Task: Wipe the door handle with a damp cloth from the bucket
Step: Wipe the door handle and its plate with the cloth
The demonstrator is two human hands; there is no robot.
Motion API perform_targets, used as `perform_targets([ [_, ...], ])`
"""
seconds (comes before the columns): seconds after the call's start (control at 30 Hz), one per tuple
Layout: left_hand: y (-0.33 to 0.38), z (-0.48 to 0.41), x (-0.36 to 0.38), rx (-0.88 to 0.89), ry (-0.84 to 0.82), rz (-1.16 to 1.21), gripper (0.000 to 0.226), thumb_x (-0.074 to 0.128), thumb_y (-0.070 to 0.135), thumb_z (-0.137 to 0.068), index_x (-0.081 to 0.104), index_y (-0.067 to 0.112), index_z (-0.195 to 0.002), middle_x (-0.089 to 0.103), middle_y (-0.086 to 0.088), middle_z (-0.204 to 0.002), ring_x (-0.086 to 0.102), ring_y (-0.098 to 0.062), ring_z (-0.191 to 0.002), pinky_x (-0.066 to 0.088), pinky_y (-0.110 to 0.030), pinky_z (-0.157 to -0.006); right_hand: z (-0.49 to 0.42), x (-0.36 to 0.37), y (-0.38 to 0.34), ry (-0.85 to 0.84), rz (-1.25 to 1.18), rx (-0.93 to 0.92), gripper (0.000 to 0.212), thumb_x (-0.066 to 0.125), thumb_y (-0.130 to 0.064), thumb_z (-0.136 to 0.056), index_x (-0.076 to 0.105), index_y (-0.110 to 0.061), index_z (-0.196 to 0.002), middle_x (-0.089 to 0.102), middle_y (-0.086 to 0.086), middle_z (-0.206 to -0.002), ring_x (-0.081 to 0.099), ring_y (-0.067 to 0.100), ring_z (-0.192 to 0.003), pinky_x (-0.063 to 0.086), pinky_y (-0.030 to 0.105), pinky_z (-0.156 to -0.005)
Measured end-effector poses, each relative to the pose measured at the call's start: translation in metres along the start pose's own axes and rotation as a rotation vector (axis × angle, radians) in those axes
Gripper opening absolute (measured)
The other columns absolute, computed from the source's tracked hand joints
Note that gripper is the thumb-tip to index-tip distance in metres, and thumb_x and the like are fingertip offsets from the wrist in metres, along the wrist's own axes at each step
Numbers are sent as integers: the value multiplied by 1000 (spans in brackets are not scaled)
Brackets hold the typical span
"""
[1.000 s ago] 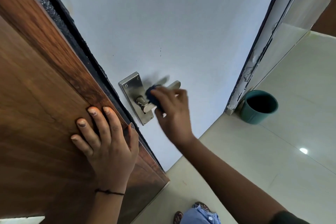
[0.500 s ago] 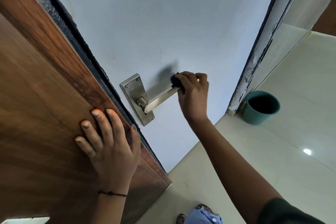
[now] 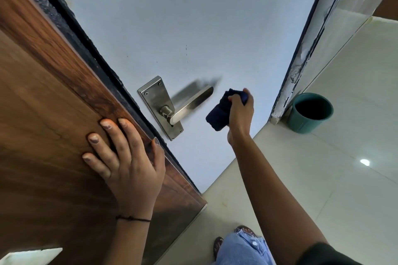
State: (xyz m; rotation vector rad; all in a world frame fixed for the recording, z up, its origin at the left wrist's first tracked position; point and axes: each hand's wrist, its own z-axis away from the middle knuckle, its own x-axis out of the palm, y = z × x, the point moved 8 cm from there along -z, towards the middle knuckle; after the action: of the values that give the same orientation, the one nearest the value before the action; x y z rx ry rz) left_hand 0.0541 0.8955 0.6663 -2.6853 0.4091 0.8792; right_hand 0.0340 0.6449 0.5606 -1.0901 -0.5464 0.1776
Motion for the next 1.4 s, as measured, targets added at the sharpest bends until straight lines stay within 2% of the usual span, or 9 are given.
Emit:
perform_targets([
  [0.07, 0, 0, 0, -1, 1, 2, 83, 46, 37, -94, -7, 7, -150, 5, -21, -150, 0, -42, -135, -17, -42, -115, 7, 8, 10, -129, -62, 144, 15, 35, -5, -68, 30, -19, -64, 21, 0, -53, 18, 22, -50, 20, 30, -50],
  [0.13, 1, 0, 0, -4, -7, -2, 82, 46, 37, -94, -4, 5, -151, 9, -23, -148, 6, -45, -133, -17, -42, -115, 15, 11, 12, -191, -169, 186, 27, 27, 3, -61, 19, -20, -73, 9, 0, -65, 7, 21, -57, 13, 33, -53],
  [0.23, 0, -1, 1, -9, -31, 3, 74, 46, 36, -94, 11, 1, -149, 12, -25, -148, 10, -47, -131, -14, -44, -115, 22, 15, 14, -255, -177, 157, 30, 39, 8, -61, 37, -12, -84, 30, 6, -67, 30, 30, -54, 30, 38, -49],
  [0.33, 1, -1, 2, -10, -59, 17, 70, 47, 35, -94, 18, -2, -146, 18, -28, -146, 13, -49, -130, 3, -57, -111, 20, 0, 9, -88, 35, 20, 58, 69, 2, -69, 49, -6, -123, 62, 10, -103, 62, 22, -90, 53, 36, -78],
  [0.6, -2, -2, 1, -31, -68, 21, 72, 48, 36, -94, 19, -5, -145, 30, -36, -144, 13, -50, -129, 10, -61, -106, 54, 25, 10, 39, 42, -298, 19, 69, 2, -75, 62, -10, -86, 55, -7, -64, 46, -3, -51, 41, 12, -55],
  [0.8, -2, 1, 1, -47, -93, 46, 72, 47, 36, -94, 19, -7, -145, 28, -38, -145, 15, -53, -129, 14, -67, -104, 100, 53, 38, -173, 172, -474, 20, 68, 1, -75, 65, -14, -88, 55, -12, -79, 51, 5, -71, 42, 20, -68],
  [0.97, -3, 1, 3, -73, -92, 19, 72, 46, 39, -95, 21, -6, -144, 30, -38, -144, 22, -56, -128, 19, -68, -103, 44, 27, 16, 76, 79, -348, 34, 62, 0, -77, 51, -32, -68, 51, -1, -72, 44, 10, -62, 38, 29, -60],
  [1.23, -4, 2, 3, -92, -103, 46, 72, 47, 37, -94, 20, -8, -144, 29, -40, -143, 25, -61, -127, 17, -70, -102, 98, 61, 21, -198, 298, -637, 26, 68, 0, -72, 70, -3, -98, 64, 7, -95, 61, 22, -88, 47, 24, -76],
  [1.4, -4, 1, 3, -86, -88, 25, 74, 49, 37, -93, 20, -7, -144, 30, -40, -143, 22, -58, -127, 17, -69, -102, 38, 36, 2, -1, 64, -415, 38, 58, -2, -71, 61, -40, -74, 60, 19, -78, 54, 24, -59, 46, 37, -56],
])
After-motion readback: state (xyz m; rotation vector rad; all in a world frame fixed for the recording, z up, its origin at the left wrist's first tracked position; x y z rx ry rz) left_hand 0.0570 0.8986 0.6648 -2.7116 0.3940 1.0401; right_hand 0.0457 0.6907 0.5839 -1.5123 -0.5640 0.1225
